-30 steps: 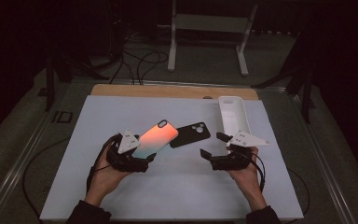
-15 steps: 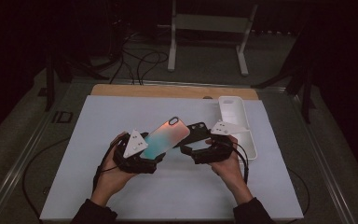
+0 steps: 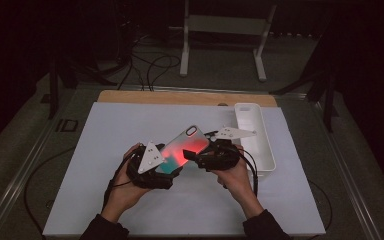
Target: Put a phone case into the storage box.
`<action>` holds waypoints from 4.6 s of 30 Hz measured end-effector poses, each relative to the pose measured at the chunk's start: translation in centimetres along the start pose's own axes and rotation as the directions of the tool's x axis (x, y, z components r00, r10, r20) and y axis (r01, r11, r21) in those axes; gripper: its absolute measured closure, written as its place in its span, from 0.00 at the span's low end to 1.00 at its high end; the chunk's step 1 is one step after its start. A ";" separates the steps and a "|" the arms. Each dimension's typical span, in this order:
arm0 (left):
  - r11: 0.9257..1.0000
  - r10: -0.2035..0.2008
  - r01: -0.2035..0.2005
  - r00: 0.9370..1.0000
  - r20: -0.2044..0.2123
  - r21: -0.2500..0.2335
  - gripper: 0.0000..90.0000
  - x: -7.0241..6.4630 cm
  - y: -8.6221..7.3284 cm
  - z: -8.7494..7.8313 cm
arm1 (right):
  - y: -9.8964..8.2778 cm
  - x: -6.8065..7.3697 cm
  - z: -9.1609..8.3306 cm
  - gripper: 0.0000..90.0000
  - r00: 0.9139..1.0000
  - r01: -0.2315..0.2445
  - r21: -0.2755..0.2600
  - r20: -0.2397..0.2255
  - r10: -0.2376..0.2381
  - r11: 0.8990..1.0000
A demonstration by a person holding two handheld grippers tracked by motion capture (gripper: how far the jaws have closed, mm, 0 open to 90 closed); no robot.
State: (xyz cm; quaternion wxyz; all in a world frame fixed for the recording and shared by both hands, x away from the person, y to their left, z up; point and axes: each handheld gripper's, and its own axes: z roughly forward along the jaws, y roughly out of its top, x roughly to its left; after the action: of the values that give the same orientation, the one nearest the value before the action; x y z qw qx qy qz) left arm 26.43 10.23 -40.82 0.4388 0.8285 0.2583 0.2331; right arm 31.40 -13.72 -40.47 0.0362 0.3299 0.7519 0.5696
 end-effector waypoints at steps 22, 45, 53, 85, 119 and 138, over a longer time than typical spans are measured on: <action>0.999 -0.018 0.016 0.999 0.038 0.050 0.18 -0.6 -0.6 1.4 | 0.5 1.0 0.3 0.97 0.995 -0.075 -0.028 -0.071 0.073 0.997; 0.991 -0.137 0.134 0.950 0.282 0.029 0.04 0.9 -2.8 0.5 | 0.8 2.4 -0.4 0.96 0.974 0.110 -0.045 -0.193 -0.117 0.993; 0.992 -0.122 0.121 0.927 0.355 0.026 0.17 0.4 -2.8 0.7 | 0.8 3.3 0.2 0.96 0.944 0.157 -0.038 -0.288 -0.161 0.987; 0.995 -0.093 0.095 0.925 0.369 0.014 0.90 0.2 -2.8 0.7 | 0.9 3.7 0.2 0.34 0.954 0.259 -0.009 -0.153 -0.258 0.966; 0.990 -0.126 0.135 0.980 0.157 -0.051 0.95 0.6 -3.0 -0.2 | 1.0 3.2 0.1 0.16 1.000 0.021 -0.068 0.023 -0.020 0.997; 0.994 -0.104 0.102 0.990 0.100 0.023 0.94 -1.3 -2.8 1.5 | 1.2 4.2 1.4 0.17 0.992 -0.019 -0.099 0.124 0.031 0.995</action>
State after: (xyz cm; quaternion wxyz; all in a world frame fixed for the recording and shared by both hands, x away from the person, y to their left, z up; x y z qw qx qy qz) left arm 25.73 9.84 -44.20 0.4553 0.8287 0.2802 0.1655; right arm 29.25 -10.18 -38.58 0.0922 0.3722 0.7153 0.5842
